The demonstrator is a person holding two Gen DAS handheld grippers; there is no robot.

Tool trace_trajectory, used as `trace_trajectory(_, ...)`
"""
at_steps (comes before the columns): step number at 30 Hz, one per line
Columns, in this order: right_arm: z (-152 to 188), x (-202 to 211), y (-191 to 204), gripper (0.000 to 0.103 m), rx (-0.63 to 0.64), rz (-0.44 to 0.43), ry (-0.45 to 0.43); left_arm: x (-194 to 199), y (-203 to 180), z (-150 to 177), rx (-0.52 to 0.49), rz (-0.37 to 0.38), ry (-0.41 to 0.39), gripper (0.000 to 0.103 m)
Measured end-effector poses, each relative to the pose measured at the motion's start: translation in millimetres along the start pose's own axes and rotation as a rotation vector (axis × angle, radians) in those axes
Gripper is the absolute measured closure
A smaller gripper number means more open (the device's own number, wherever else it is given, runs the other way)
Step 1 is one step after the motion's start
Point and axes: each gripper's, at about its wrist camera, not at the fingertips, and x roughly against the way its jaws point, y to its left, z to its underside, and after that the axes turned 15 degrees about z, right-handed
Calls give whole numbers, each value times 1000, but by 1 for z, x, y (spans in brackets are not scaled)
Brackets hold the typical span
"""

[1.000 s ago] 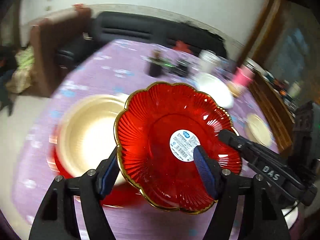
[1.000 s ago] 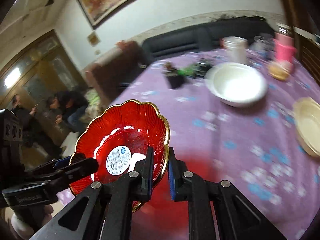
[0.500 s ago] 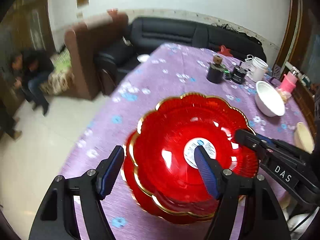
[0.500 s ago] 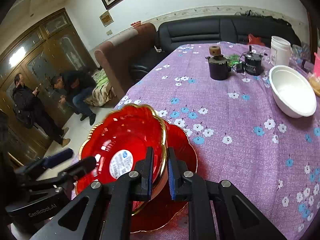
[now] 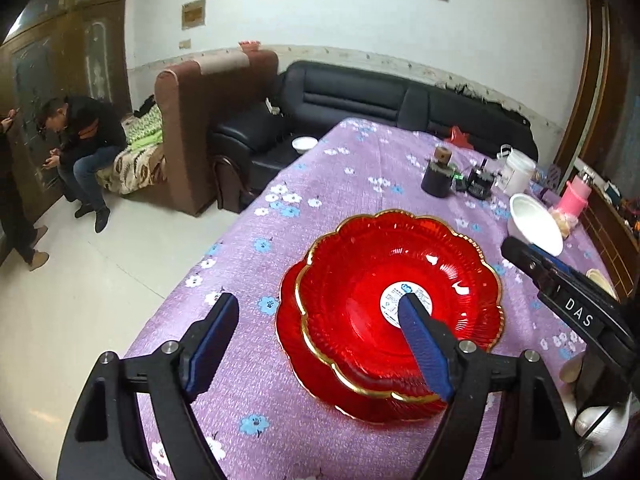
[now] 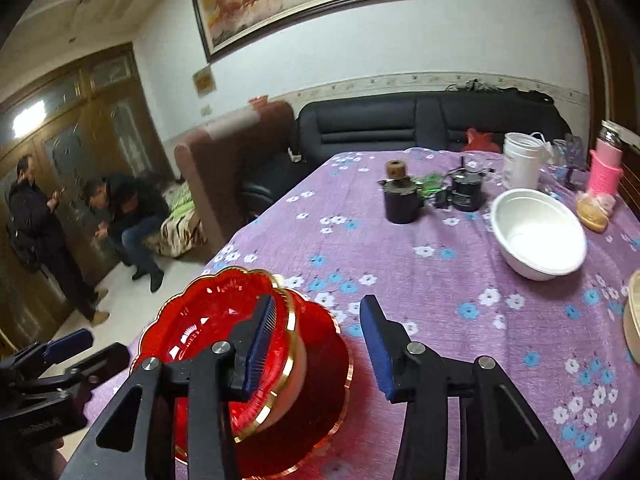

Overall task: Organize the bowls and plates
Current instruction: 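Carry the small red plate with both grippers into the beige bowl, open both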

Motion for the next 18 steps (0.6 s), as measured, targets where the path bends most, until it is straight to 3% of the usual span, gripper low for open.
trace_trajectory(4,12,18,-18,55,-48,13,-4,12,-8,9,18,22,-35,19)
trace_trajectory(8,32,36,-29,47,-116,-23,2,19,-14,17,47,29,-48,18)
trace_trajectory(15,59,35,-29,43,-72,-26,25,7,-40,23,-70,-172,-36,15)
trace_trajectory(18,64,30,-37,43,-83,-24,49,4,-52,27,-117,-198,-34,13)
